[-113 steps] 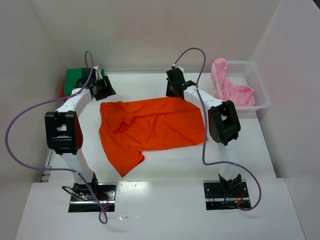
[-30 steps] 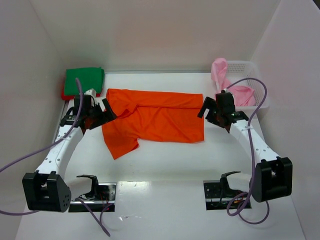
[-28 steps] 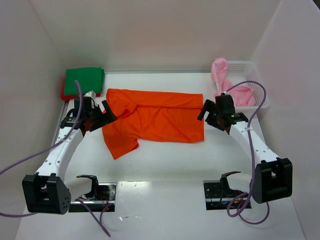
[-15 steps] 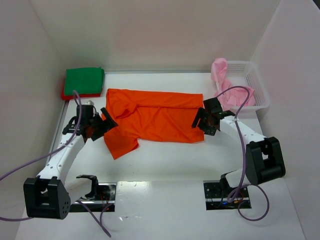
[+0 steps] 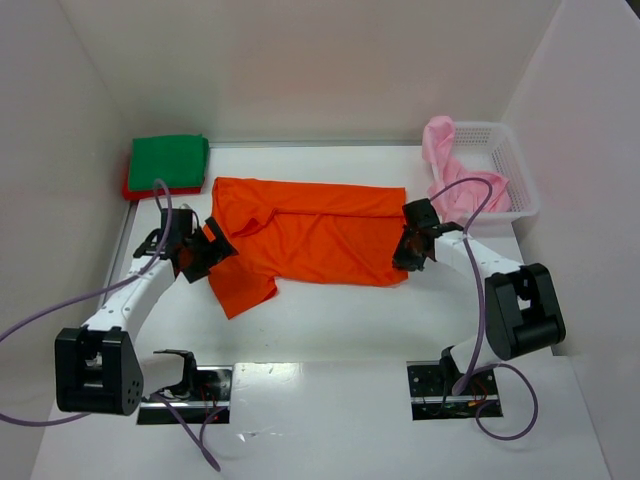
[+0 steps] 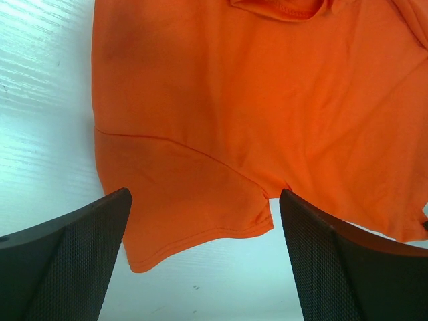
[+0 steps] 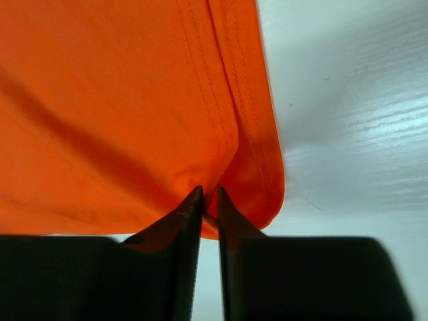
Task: Fold and stack the t-shirts
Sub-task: Grap the side of the flattened tshirt furthest away from the robot with both arms
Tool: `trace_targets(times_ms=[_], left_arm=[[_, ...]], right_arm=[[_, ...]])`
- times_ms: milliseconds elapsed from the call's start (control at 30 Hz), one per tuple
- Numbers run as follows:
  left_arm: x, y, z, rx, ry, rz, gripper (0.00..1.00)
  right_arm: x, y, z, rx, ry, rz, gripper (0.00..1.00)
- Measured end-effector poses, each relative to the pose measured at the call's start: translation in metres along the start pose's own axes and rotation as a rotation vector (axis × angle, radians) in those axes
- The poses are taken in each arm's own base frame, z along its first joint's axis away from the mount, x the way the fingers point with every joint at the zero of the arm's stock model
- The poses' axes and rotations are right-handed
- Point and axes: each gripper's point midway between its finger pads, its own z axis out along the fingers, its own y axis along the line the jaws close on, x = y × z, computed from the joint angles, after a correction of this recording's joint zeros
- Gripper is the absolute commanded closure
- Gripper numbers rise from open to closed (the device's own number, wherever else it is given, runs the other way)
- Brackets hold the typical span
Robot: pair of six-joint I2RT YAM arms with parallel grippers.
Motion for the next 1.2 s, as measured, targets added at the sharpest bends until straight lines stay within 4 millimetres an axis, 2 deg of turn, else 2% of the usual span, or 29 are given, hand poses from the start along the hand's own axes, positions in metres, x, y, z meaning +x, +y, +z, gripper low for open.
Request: trace_targets(times_ms=[200, 433, 467, 500, 600, 633, 667, 733, 900, 1133, 1167, 1200], left_arm=[[0.003, 0.003, 0.005, -0.014, 0.019, 0.003, 0.01], [0.004, 0.002, 0.005, -0.004, 0.027, 0.024, 0.01], [0.004, 0.002, 0.004, -0.002, 0.028, 0.024, 0.01], [0.005, 0.002, 0.004, 0.000, 0.029, 0.024, 0.01], [0.005, 0.001, 0.004, 0.001, 0.030, 0.025, 0.01], [0.005, 0.001, 0.004, 0.001, 0.030, 0.025, 0.01], [0.005, 0.001, 0.004, 0.002, 0.031, 0.025, 0.01], [0.005, 0.001, 0.004, 0.004, 0.033, 0.025, 0.01], [0.006, -0.003, 0.002, 0.022, 0.039, 0.025, 0.01], [0.010, -0.010, -0.009, 0.079, 0.022, 0.011, 0.01], [0.012, -0.009, -0.010, 0.079, 0.022, 0.004, 0.01], [0.015, -0.007, -0.011, 0.078, 0.024, -0.002, 0.01]], right_arm=[[0.008, -0.005, -0.001, 0.008, 0.011, 0.031, 0.88], [0.016, -0.008, -0.021, -0.015, -0.013, 0.090, 0.86], [0.018, -0.007, -0.022, -0.014, -0.008, 0.100, 0.82], [0.021, -0.007, -0.022, -0.008, 0.003, 0.118, 0.59], [0.027, -0.006, -0.022, -0.003, 0.016, 0.140, 0.40], [0.030, -0.005, -0.022, -0.001, 0.021, 0.151, 0.21], [0.037, -0.005, -0.023, -0.003, 0.027, 0.169, 0.08], [0.045, -0.009, -0.027, -0.004, 0.030, 0.180, 0.00], [0.043, -0.009, -0.047, -0.049, -0.029, 0.235, 0.00], [0.038, -0.011, -0.042, -0.034, -0.054, 0.242, 0.01], [0.039, -0.016, -0.034, 0.002, -0.047, 0.239, 0.12], [0.040, -0.018, -0.031, 0.016, -0.042, 0.238, 0.18]])
